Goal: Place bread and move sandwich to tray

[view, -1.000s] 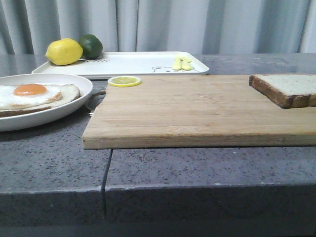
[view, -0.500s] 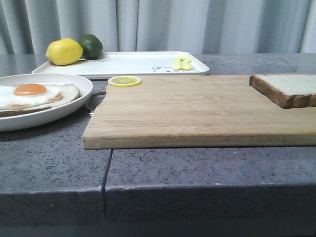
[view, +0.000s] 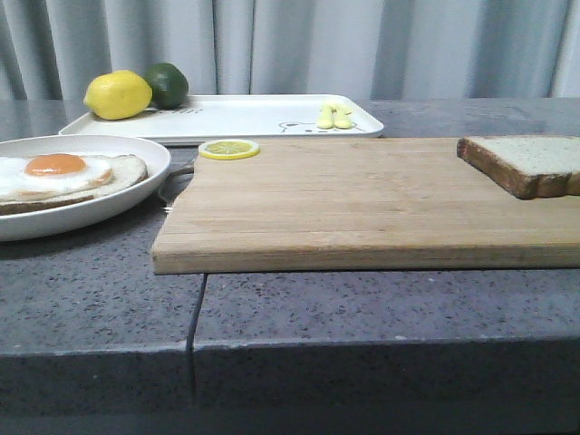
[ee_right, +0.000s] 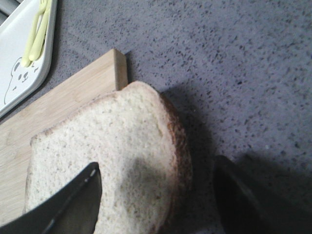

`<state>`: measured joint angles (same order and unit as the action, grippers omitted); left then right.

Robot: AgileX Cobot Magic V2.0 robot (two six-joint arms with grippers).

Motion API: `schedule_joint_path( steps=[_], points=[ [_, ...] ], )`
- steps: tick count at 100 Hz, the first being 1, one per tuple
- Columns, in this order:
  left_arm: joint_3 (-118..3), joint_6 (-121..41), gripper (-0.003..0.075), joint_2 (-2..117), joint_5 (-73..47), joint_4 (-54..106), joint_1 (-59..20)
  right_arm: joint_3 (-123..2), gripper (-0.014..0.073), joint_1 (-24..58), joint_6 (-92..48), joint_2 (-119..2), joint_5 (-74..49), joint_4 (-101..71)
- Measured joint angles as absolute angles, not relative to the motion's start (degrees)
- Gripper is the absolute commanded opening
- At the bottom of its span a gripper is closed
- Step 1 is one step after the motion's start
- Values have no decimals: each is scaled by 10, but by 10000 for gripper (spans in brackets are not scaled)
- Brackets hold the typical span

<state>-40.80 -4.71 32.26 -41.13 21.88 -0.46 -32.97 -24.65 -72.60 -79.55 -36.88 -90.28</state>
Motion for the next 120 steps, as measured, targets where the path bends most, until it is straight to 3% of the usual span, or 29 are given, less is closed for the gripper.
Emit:
schedule_joint_path(
  steps=[120],
  points=[
    [-408, -47, 366, 323, -411, 219, -5, -332, 500, -246, -727, -827, -403, -917]
  ],
)
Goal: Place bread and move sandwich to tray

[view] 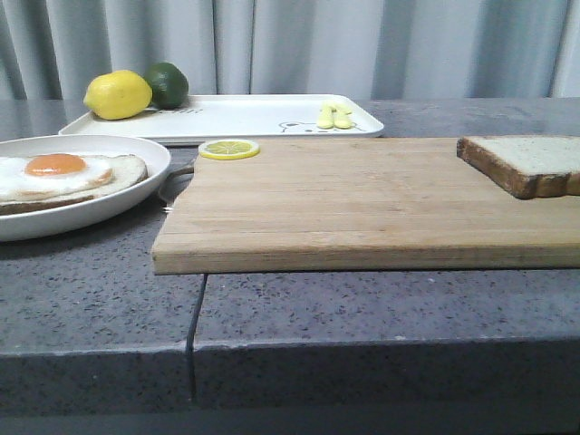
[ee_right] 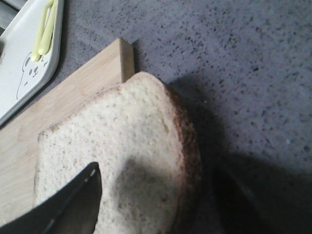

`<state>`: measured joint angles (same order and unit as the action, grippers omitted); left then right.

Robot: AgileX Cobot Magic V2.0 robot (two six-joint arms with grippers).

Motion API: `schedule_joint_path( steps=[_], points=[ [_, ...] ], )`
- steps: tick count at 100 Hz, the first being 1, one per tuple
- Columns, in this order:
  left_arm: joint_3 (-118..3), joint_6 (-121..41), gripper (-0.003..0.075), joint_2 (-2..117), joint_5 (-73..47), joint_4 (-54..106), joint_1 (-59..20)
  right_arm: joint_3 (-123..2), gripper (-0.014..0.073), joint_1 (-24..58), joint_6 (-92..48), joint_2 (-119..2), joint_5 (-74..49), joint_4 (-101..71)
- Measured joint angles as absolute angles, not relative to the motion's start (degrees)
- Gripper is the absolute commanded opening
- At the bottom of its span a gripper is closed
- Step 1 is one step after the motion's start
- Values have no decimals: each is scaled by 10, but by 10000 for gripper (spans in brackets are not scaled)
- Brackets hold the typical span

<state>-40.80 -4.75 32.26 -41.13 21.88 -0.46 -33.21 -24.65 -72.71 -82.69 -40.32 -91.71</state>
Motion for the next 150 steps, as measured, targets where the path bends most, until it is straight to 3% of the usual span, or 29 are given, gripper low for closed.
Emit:
schedule_joint_path(
  steps=[22, 36, 57, 81, 126, 150],
  points=[
    [-408, -47, 366, 323, -411, 219, -5, -335, 492, -246, -728, -845, -426, -931],
    [-408, -47, 366, 323, -411, 219, -5, -336, 419, -246, -730, -851, -433, -935],
    [-408, -47, 366, 323, -411, 219, -5, -336, 229, -246, -733, -853, -430, -930],
    [-408, -47, 366, 323, -411, 219, -5, -336, -70, -246, -727, -853, -435, -938],
    [-408, -47, 366, 323, -411, 219, -5, -393, -57, -240, -629, -731, -547, -921],
    [-408, -47, 366, 323, -411, 219, -5, -418, -57, -163, -572, -663, -527, -954]
  ],
)
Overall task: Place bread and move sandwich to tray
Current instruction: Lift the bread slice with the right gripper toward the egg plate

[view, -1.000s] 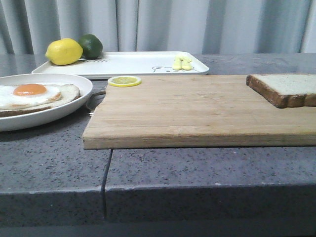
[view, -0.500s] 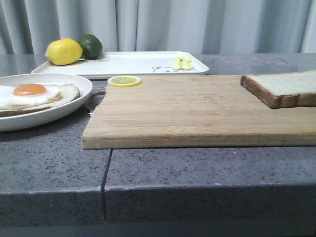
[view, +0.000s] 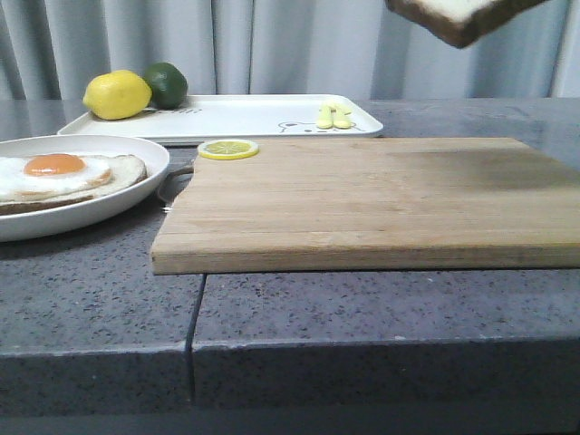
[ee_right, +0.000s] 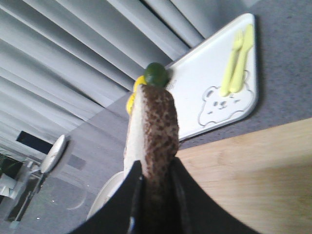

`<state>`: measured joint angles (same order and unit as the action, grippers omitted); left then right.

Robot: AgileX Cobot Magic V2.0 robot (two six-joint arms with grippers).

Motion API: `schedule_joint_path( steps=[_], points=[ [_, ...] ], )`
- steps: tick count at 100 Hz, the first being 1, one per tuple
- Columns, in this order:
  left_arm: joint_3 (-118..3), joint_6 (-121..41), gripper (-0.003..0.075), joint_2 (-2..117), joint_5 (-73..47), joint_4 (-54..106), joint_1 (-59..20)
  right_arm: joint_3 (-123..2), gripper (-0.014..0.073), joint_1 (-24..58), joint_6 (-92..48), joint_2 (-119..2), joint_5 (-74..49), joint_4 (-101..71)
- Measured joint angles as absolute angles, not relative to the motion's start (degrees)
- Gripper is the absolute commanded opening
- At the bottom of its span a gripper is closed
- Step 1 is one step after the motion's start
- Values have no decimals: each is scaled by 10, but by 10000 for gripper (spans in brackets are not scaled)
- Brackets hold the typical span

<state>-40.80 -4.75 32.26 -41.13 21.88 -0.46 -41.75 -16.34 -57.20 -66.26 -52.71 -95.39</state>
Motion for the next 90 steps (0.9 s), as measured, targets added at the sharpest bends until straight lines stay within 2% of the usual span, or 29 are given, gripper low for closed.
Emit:
schedule_joint_path(
  steps=[14, 49, 90],
  points=[
    [-408, -47, 366, 323, -411, 219, -5, -418, -57, -65, -566, -648, -448, -1002],
    [-408, -47, 366, 323, -411, 219, -5, -465, -57, 246, -565, -670, -178, -1028],
    [-408, -47, 366, 323, -411, 219, -5, -635, -57, 400, -508, -859, -108, -1039]
  ],
)
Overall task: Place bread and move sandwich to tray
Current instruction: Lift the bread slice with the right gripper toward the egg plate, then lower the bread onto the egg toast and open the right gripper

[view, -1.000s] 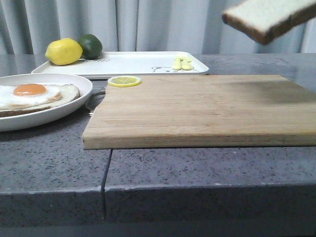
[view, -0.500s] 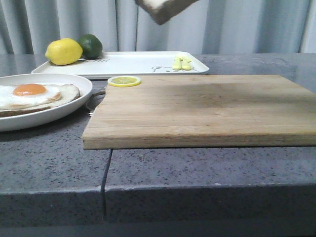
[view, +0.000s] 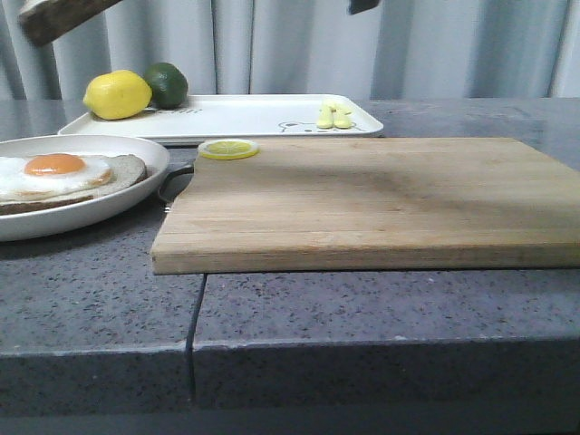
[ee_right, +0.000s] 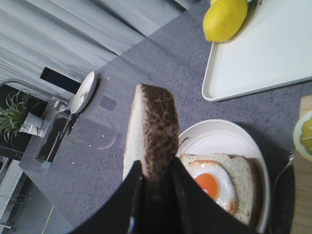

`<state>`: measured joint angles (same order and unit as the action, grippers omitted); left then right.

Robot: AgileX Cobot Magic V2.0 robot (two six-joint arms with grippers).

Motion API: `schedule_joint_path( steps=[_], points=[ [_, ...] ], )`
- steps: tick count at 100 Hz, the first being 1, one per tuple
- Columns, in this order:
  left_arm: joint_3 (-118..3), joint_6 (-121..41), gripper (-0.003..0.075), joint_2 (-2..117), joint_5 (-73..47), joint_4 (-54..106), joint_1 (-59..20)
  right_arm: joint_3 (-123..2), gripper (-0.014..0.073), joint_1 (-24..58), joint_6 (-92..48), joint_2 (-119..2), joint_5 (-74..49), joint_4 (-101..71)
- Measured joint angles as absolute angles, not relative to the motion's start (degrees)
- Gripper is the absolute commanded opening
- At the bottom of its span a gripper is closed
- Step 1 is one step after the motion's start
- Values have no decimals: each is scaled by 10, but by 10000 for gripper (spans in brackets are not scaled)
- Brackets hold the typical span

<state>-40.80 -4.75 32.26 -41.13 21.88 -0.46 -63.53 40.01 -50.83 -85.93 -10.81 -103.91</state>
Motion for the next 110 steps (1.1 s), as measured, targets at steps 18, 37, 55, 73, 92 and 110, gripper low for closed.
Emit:
schedule_joint_path(
  steps=[18, 37, 55, 73, 92, 110],
  points=[
    [-408, -47, 366, 323, -411, 219, -5, -693, -57, 439, -489, -945, -94, -1040],
    [-408, -47, 366, 323, -411, 219, -5, -734, -57, 460, -468, -1016, -90, -1040],
    [-408, -47, 366, 323, -411, 219, -5, -738, -57, 462, -455, -1051, -80, -1040],
    [-408, -47, 366, 323, -411, 219, -5, -740, -55, 462, -453, -1067, -72, -1043],
    [-408, -47, 366, 323, -411, 219, -5, -740, 92, 462, -453, -1069, -62, -1045],
    [-408, -47, 366, 323, -411, 219, -5, -740, 368, 462, -451, -1069, -59, -1044]
  ],
)
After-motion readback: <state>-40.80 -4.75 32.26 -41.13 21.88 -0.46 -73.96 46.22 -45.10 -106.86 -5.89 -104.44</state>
